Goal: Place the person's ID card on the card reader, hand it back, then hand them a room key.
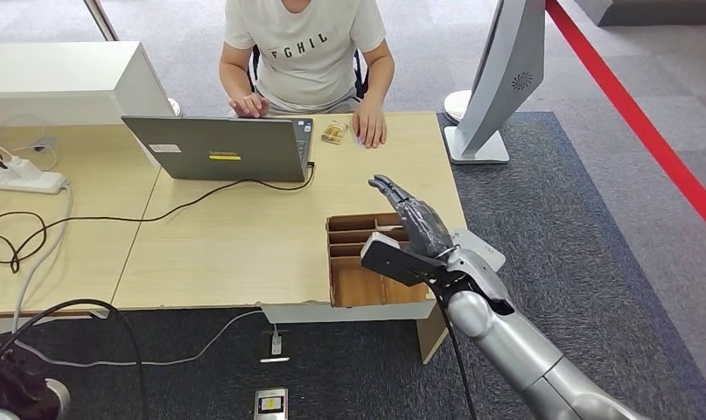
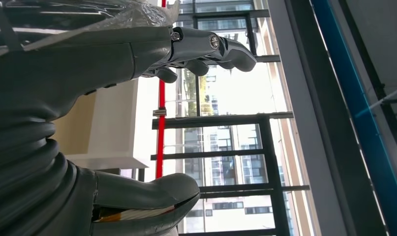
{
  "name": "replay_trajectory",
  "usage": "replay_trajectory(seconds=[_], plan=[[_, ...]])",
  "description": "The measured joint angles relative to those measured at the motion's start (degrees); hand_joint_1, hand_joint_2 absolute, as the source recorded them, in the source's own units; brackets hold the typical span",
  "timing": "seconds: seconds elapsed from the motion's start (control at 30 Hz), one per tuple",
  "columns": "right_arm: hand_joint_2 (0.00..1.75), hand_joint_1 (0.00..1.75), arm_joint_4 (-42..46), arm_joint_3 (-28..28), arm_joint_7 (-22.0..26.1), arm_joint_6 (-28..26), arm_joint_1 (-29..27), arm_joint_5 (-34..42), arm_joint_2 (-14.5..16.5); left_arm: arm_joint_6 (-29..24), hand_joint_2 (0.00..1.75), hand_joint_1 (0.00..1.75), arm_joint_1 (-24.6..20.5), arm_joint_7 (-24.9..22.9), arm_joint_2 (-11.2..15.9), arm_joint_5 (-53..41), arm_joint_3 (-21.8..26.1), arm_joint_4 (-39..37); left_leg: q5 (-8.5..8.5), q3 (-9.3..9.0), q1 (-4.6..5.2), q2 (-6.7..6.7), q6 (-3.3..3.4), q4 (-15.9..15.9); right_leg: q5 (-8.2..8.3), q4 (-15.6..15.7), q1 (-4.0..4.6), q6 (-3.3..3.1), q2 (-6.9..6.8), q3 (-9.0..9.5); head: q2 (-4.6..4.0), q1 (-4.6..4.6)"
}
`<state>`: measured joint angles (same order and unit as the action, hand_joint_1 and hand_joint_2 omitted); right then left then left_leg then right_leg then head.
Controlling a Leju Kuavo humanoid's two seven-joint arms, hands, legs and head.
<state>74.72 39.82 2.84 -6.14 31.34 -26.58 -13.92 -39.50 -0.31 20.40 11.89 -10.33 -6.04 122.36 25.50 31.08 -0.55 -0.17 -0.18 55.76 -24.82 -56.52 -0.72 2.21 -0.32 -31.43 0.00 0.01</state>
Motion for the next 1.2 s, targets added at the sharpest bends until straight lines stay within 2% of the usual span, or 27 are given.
replay_trajectory(seconds=[0.17,0.47,0.63,0.7,0.83,0.93,1.0,1.03,1.13,1.17,1.2], plan=[[1.75,0.00,-5.81,0.55,-0.96,-1.99,2.35,-3.02,0.36,0.00,1.75,0.00,0.01,0.74,0.00,0.62,-0.11,-0.02,0.00,0.00,0.00,0.00,0.00,0.01,0.00,0.00,0.00,0.00,0.00,0.00,0.00,0.01],[1.75,0.00,-12.75,0.72,-1.52,-2.40,4.58,-4.26,0.19,0.00,1.75,0.00,0.18,1.07,0.00,0.35,-0.27,-0.07,0.00,0.00,0.00,0.00,0.00,0.01,0.00,0.01,0.00,0.00,0.00,-0.01,0.00,0.01],[1.75,0.00,-14.20,0.61,-2.57,-1.97,4.58,-3.73,-0.87,0.00,1.75,0.00,0.93,1.00,0.00,0.07,-0.15,-0.07,0.00,-0.01,0.00,0.00,0.00,0.02,0.00,0.02,0.00,0.00,0.00,-0.02,0.00,0.00],[1.75,0.07,-14.39,0.39,-3.25,-1.97,4.40,-3.45,-1.58,0.00,1.75,0.00,1.32,0.86,0.00,-0.04,-0.09,-0.07,0.00,-0.01,0.01,0.00,0.00,0.02,0.00,0.02,0.00,0.00,0.00,-0.02,0.00,0.01],[1.75,0.51,-14.42,-0.04,-3.89,-1.91,4.07,-3.10,-2.65,0.00,1.75,0.00,1.62,0.62,0.00,-0.27,-0.05,-0.07,0.00,-0.01,0.01,0.00,0.00,0.02,0.00,0.03,-0.01,0.00,0.00,-0.02,0.00,0.01],[1.75,0.51,-14.42,-0.05,-3.89,-1.91,4.06,-3.09,-2.68,0.00,1.75,0.00,1.62,0.62,0.00,-0.27,-0.05,-0.07,0.00,-0.01,0.01,0.00,0.00,0.02,0.00,0.03,-0.01,0.00,0.00,-0.02,0.00,0.01],[1.75,0.68,-14.41,-0.13,-3.93,-1.86,3.99,-3.08,-2.86,0.00,1.75,0.00,1.63,0.54,0.00,-0.37,-0.05,-0.07,0.00,-0.01,0.01,0.00,0.00,0.02,0.01,0.03,-0.01,0.01,0.00,-0.01,0.00,0.01],[1.75,0.84,-14.41,-0.22,-4.00,-1.81,3.90,-3.07,-3.06,0.00,1.75,0.00,1.63,0.43,0.00,-0.50,-0.04,-0.07,0.00,-0.01,0.01,0.00,0.00,0.02,0.01,0.03,-0.01,0.01,0.01,-0.01,0.00,0.01],[1.75,1.55,-13.91,-0.88,-4.28,-1.78,2.97,-3.03,-4.28,0.00,1.75,0.00,1.78,-0.51,0.00,-1.26,0.06,-0.05,0.00,-0.01,0.01,0.00,0.00,0.02,0.01,0.03,-0.01,0.01,0.01,-0.02,0.00,0.01],[1.75,1.70,-13.58,-1.20,-4.33,-1.86,2.56,-2.95,-4.68,0.00,1.75,0.00,1.87,-0.90,0.00,-1.48,0.09,-0.05,0.00,-0.02,0.00,0.01,0.00,0.02,0.01,0.02,0.00,0.01,0.01,-0.02,0.00,0.01],[1.75,1.74,-13.23,-1.53,-4.37,-1.97,2.21,-2.81,-4.99,0.00,1.75,0.00,1.97,-1.21,0.00,-1.61,0.10,-0.04,0.00,-0.02,0.00,0.01,0.00,0.02,0.01,0.02,0.00,0.01,0.01,-0.02,0.00,0.00]])
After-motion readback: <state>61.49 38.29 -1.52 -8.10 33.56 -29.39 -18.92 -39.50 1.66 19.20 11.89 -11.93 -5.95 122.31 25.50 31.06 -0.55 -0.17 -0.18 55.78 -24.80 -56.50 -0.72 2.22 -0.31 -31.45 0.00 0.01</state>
